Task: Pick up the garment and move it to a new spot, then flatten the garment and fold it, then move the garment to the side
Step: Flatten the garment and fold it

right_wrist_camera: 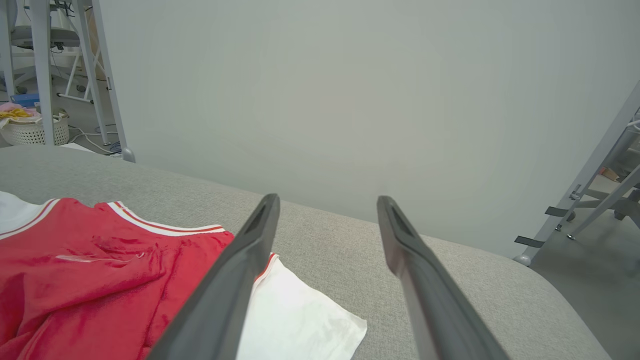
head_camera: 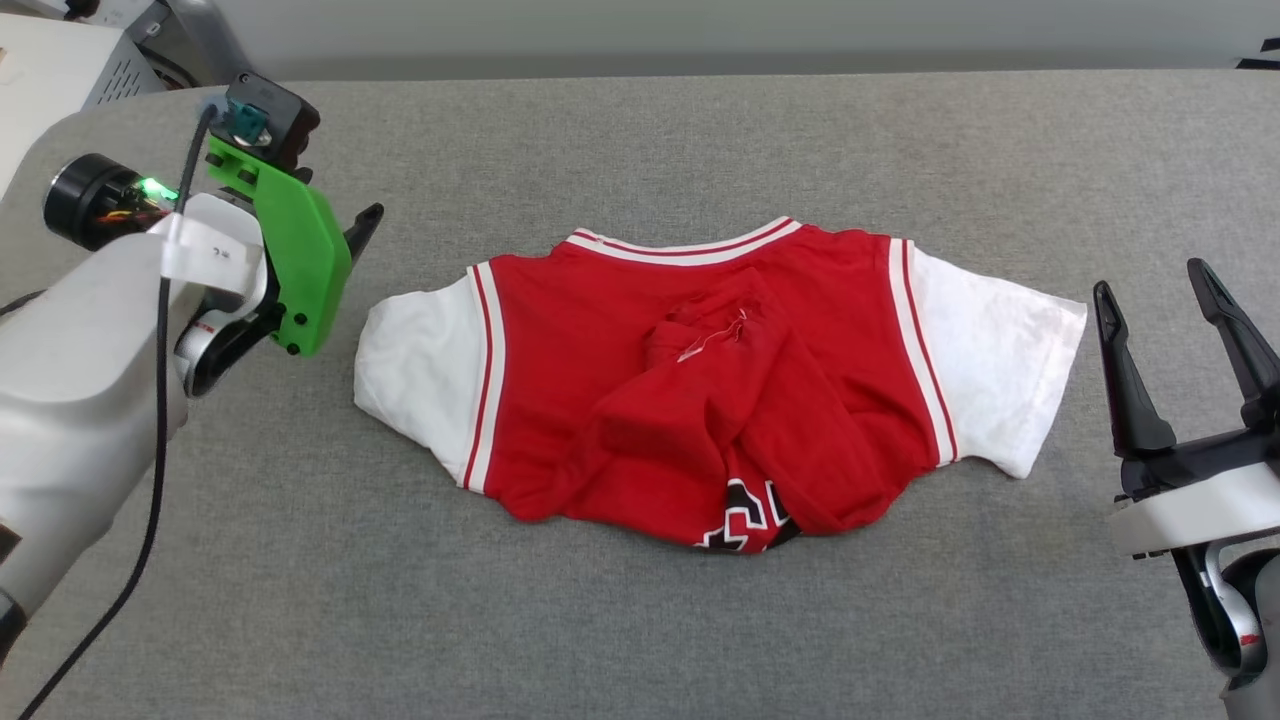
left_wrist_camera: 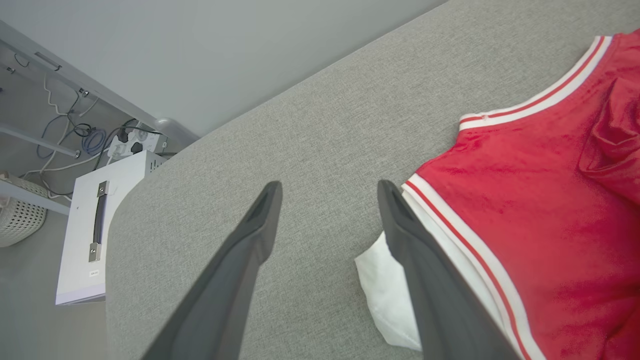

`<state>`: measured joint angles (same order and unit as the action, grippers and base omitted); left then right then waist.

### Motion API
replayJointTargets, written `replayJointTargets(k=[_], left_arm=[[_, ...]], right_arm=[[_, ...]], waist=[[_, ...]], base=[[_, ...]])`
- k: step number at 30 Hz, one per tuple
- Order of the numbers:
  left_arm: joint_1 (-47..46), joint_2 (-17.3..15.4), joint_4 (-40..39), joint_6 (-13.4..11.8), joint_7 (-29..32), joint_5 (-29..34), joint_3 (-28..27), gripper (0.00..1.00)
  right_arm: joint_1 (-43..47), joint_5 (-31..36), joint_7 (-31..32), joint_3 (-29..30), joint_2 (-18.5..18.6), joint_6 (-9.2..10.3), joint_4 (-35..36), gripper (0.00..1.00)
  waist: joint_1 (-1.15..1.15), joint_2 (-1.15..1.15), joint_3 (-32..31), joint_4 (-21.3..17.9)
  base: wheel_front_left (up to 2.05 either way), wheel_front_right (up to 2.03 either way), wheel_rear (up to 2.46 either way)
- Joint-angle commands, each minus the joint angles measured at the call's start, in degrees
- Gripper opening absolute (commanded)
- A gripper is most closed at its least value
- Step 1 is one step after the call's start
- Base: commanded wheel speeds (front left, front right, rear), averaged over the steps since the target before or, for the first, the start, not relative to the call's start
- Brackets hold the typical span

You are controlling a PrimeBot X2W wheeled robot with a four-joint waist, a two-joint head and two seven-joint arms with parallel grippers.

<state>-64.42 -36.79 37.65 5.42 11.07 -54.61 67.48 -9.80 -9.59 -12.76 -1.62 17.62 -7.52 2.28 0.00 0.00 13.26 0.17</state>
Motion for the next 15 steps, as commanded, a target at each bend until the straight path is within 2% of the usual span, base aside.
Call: replayJointTargets(k=[1,4,8,13,15], left_arm=[[-0.9,-0.7,-0.7,0.4,1.3,-1.2,-0.2,1.00],[-2.7,-2.3,-2.7,-0.3,0.3,-0.5,-1.0,1.00],[-2.1,-3.1,-6.0,-3.3,-5.1,0.6,-2.4,1.00],[1.5,-3.6,-11.1,-8.9,-12.6,2.9,-3.3,1.00],[3.8,-3.7,-13.6,-12.2,-16.5,3.8,-3.8,1.00]], right_arm=[[0.5,-0.5,0.4,0.1,0.3,0.03,0.0,1.00],[-0.3,-0.6,1.7,0.0,1.8,0.03,-0.4,1.00],[-2.8,-2.0,5.0,0.3,5.2,0.03,-1.3,1.00],[-6.7,-6.0,13.0,-1.4,10.9,0.03,-2.7,1.00],[-8.7,-9.5,17.8,-3.5,14.3,0.03,-4.1,1.00]], waist=[[0.00,0.00,-0.5,0.3],[0.00,0.00,-0.9,0.2],[0.00,0.00,-1.5,0.8],[0.00,0.00,-1.6,3.0],[0.00,0.00,-1.3,4.2]], base=[[0.00,0.00,0.00],[0.00,0.00,0.00],[0.00,0.00,0.00],[0.00,0.00,0.00],[0.00,0.00,0.00]])
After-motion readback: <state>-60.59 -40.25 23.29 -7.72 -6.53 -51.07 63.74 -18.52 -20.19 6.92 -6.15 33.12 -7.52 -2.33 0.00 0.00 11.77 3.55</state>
